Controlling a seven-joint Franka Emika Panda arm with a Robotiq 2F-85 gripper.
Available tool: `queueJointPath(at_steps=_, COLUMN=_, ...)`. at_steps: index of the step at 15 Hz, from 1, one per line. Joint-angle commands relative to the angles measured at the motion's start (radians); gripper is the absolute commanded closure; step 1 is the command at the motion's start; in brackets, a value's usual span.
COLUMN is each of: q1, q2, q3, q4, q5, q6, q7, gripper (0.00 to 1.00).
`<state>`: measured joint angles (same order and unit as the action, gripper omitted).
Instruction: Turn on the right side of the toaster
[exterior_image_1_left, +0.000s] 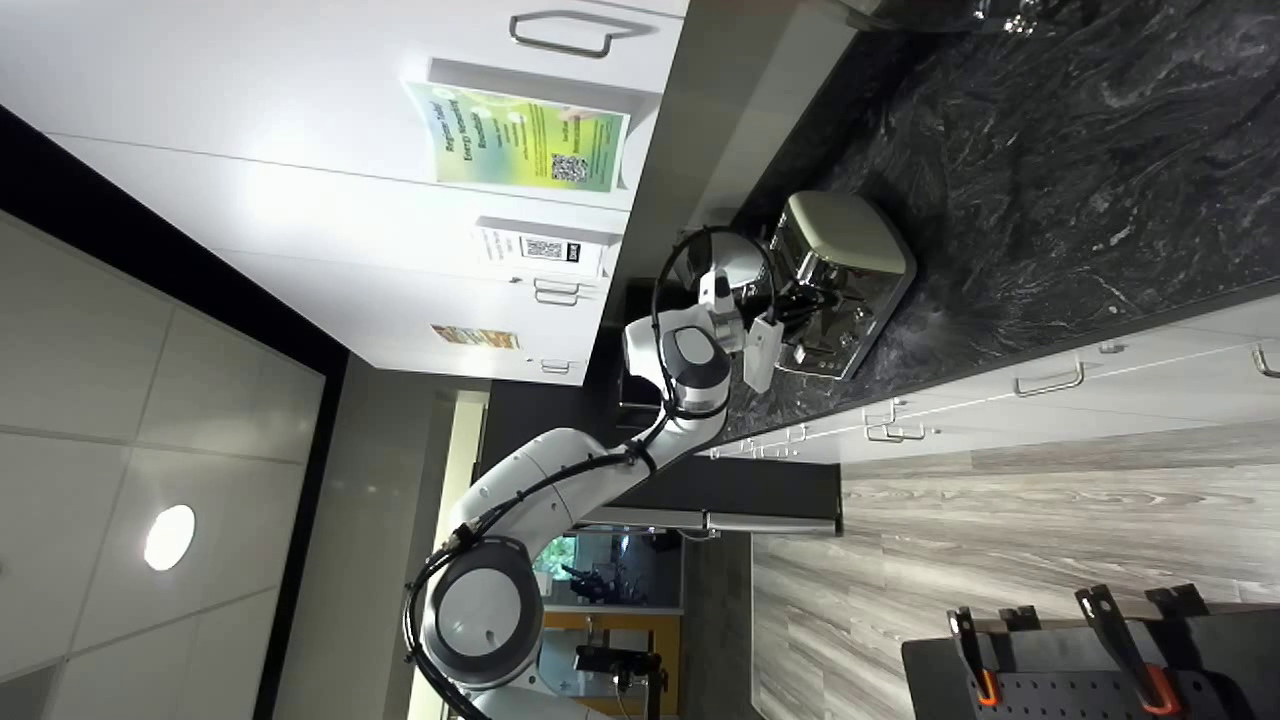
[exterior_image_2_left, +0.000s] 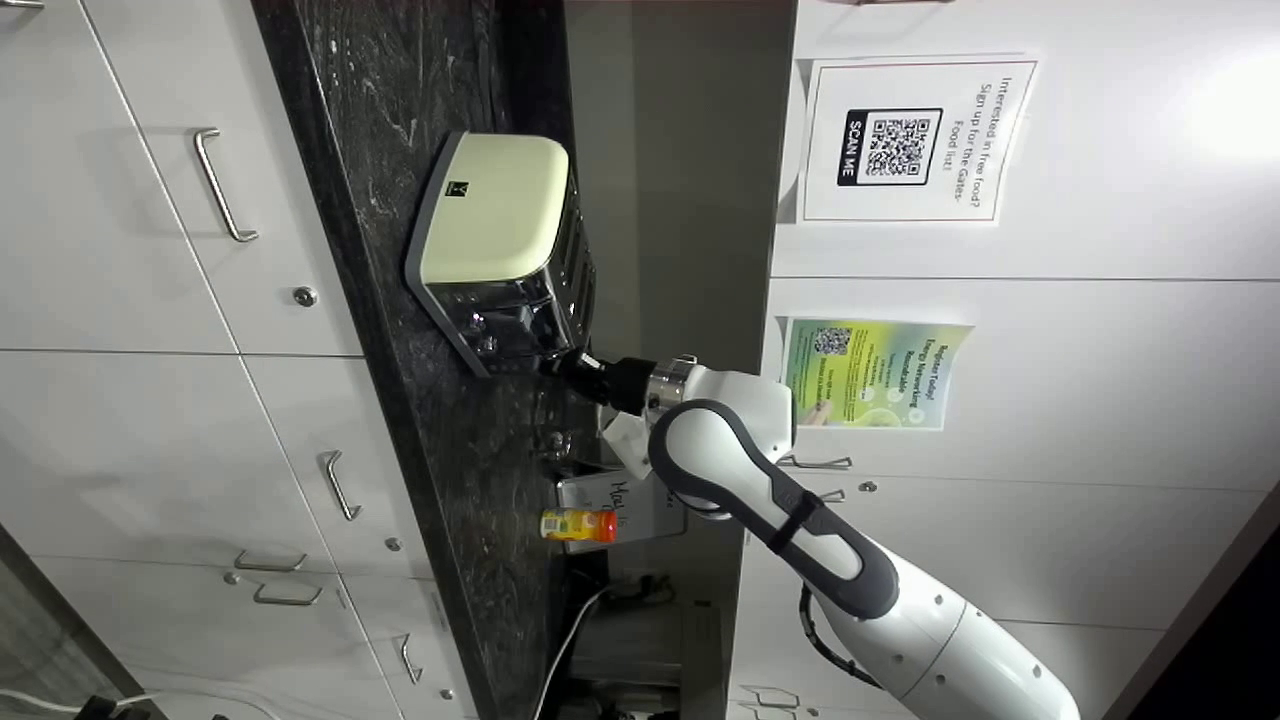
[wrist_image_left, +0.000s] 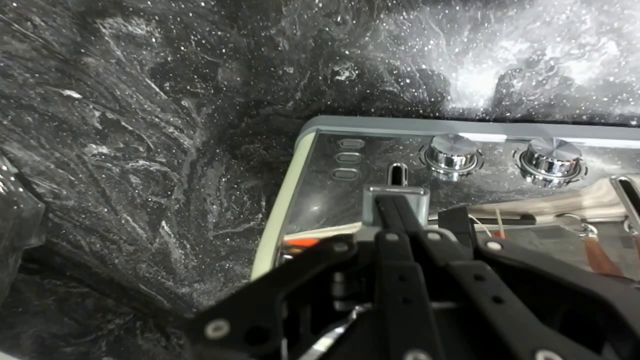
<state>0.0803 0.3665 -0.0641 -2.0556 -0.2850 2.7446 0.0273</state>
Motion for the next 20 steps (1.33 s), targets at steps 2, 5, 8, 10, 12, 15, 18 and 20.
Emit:
queueJointPath(at_steps=2, q1=0.011, q2=0.052, q3=-0.016, q4=0.042, q5=-0.002, q6=0.003, q7=0.029, gripper=1.00)
queueJointPath(at_steps=5, q1=0.009, q2=0.074, q3=-0.013, q4=0.046, q5=0.008, q6=0.004, q7=0.029, gripper=1.00)
queueJointPath(at_steps=8, q1=0.000, q2=0.103, q3=-0.007, q4=0.053, q5=0.027, q6=0.018, q7=0.020, gripper=1.00)
queueJointPath(at_steps=10, q1=-0.004, q2=0.125, q3=-0.007, q4=0.059, q5=0.033, q6=0.036, q7=0.015, gripper=1.00)
queueJointPath(at_steps=12, q1=-0.009, q2=0.144, q3=-0.009, q4=0.064, q5=0.042, q6=0.059, q7=0.015, gripper=1.00)
queueJointPath(at_steps=15, q1=-0.020, q2=0.166, q3=-0.005, q4=0.068, q5=0.067, q6=0.081, q7=0.012, gripper=1.00)
queueJointPath(at_steps=18, q1=-0.026, q2=0.188, q3=-0.002, q4=0.066, q5=0.095, q6=0.103, q7=0.008, gripper=1.00)
queueJointPath(at_steps=20, q1=-0.026, q2=0.194, q3=-0.003, q4=0.067, q5=0.106, q6=0.112, q7=0.010, gripper=1.00)
